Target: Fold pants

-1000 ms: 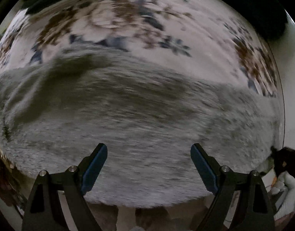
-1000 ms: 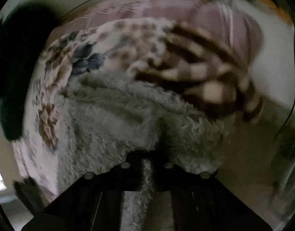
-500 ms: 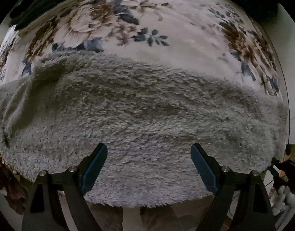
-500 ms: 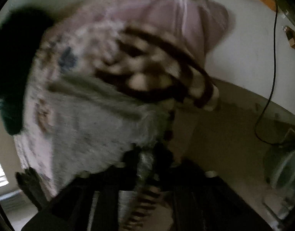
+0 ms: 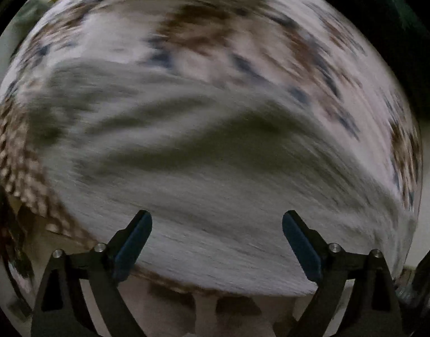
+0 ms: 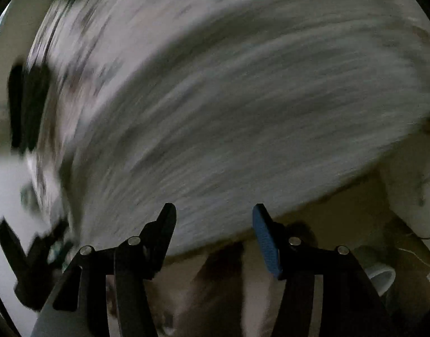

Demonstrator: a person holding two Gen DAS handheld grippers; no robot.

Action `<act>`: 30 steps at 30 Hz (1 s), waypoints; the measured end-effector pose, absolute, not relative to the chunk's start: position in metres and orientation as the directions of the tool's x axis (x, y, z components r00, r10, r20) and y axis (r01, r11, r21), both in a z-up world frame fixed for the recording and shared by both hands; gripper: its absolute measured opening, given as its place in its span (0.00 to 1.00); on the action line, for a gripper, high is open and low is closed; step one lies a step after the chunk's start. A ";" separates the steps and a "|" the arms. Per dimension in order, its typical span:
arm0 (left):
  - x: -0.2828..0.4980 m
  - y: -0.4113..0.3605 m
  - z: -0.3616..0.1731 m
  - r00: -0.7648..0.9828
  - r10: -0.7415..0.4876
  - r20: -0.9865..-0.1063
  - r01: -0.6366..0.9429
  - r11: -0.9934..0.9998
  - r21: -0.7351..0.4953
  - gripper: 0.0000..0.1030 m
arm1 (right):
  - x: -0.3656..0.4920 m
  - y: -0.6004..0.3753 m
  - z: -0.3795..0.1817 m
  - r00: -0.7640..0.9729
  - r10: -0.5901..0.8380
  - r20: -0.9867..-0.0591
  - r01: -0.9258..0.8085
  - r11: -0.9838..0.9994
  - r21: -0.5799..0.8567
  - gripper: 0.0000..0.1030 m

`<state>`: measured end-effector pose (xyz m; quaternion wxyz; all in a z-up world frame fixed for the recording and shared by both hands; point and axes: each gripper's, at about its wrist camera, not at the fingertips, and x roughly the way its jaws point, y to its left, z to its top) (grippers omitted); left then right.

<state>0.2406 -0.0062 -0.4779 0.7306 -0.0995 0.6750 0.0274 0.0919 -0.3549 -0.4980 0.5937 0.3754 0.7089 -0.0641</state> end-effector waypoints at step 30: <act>0.244 0.274 -0.549 0.071 -0.298 -0.952 -0.537 0.793 -0.288 0.35 | 0.124 -0.092 -0.533 -0.247 0.491 -0.835 0.566 0.773 0.287 0.17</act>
